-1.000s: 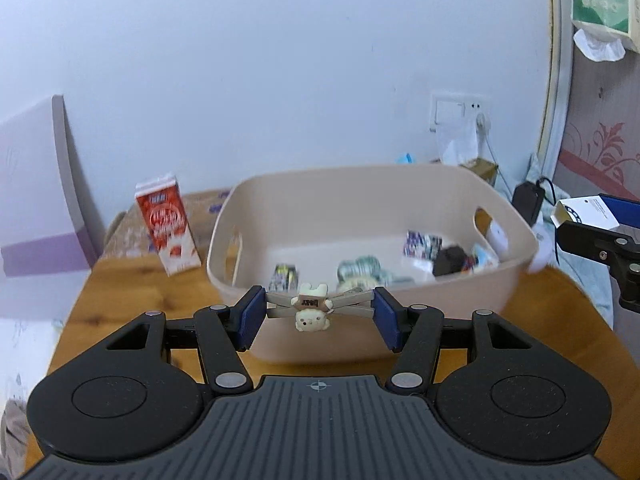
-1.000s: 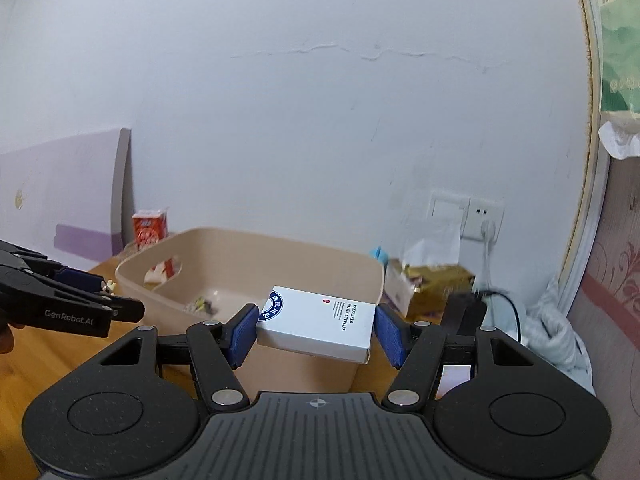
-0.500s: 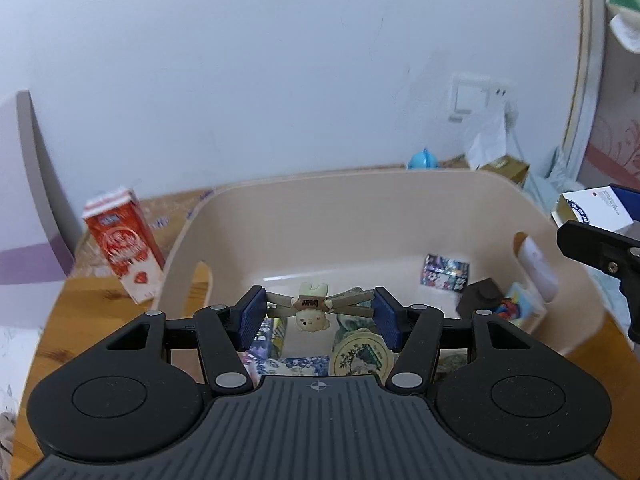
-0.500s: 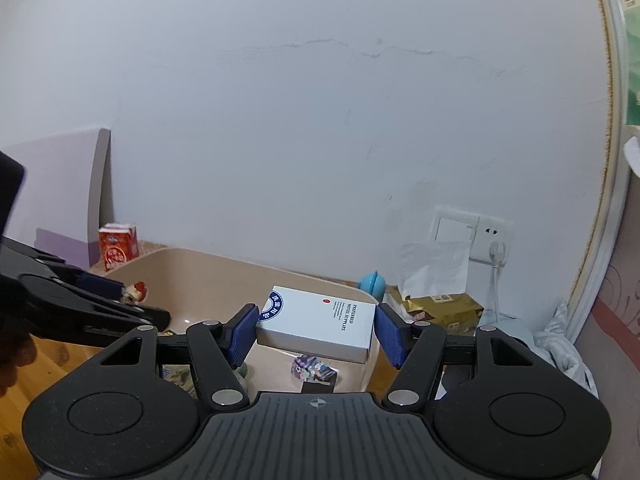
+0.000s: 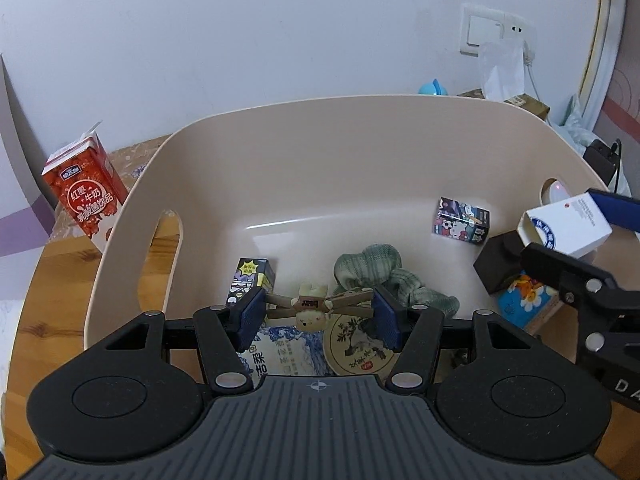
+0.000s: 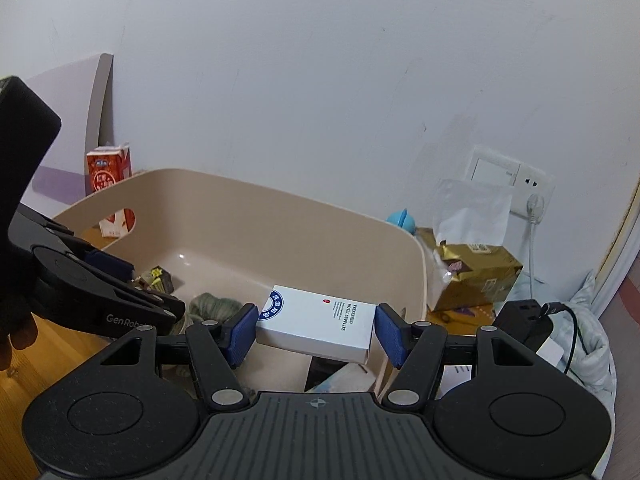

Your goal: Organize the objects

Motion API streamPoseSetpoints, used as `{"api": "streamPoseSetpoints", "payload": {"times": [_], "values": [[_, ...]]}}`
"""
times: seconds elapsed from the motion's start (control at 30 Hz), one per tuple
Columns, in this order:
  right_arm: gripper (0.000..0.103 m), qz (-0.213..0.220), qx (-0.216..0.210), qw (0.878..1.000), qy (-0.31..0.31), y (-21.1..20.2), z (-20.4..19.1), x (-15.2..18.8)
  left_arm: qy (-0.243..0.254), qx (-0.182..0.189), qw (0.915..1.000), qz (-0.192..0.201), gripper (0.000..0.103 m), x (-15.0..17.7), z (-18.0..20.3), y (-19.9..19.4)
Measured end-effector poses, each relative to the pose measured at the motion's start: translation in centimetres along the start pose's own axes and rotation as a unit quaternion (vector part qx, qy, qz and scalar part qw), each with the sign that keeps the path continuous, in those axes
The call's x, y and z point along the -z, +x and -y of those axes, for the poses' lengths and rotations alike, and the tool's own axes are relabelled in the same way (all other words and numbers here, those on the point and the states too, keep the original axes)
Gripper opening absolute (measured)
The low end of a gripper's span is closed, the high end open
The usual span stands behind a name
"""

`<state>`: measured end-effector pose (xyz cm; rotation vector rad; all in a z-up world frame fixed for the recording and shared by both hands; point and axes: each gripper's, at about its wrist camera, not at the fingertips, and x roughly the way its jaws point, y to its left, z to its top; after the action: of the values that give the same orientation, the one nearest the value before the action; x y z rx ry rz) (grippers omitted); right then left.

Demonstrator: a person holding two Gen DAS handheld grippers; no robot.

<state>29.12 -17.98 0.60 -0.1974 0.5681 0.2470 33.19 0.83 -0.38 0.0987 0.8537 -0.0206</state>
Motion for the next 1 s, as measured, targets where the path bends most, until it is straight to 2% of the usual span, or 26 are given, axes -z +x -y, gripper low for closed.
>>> {"api": "streamPoseSetpoints", "payload": {"times": [0.1, 0.27, 0.33, 0.5, 0.67, 1.0], "values": [[0.071, 0.001, -0.005, 1.0, 0.004, -0.1, 0.3, 0.0, -0.004, -0.004, 1.0, -0.003, 0.077, 0.0, 0.0, -0.4], [0.081, 0.012, 0.003, 1.0, 0.015, -1.7, 0.6, -0.1, -0.007, -0.011, 0.9998, 0.013, 0.082, 0.2, -0.1, -2.4], [0.089, 0.016, 0.005, 1.0, 0.025, -2.6, 0.9, -0.1, -0.01, -0.014, 0.9996, 0.022, 0.085, 0.3, -0.3, -3.3], [0.102, 0.03, 0.001, 0.998, 0.059, -5.3, 2.0, 0.3, -0.014, -0.022, 0.9989, 0.04, 0.088, 1.1, -0.5, -5.8], [0.103, 0.04, 0.002, 0.996, 0.077, -7.8, 2.6, 0.8, -0.017, -0.027, 0.9982, 0.05, 0.088, 2.4, -0.5, -8.1], [0.103, 0.062, -0.007, 0.994, 0.089, -13.2, 2.1, 2.4, -0.028, -0.035, 0.9941, 0.099, 0.089, 5.9, -0.5, -13.6]]}}
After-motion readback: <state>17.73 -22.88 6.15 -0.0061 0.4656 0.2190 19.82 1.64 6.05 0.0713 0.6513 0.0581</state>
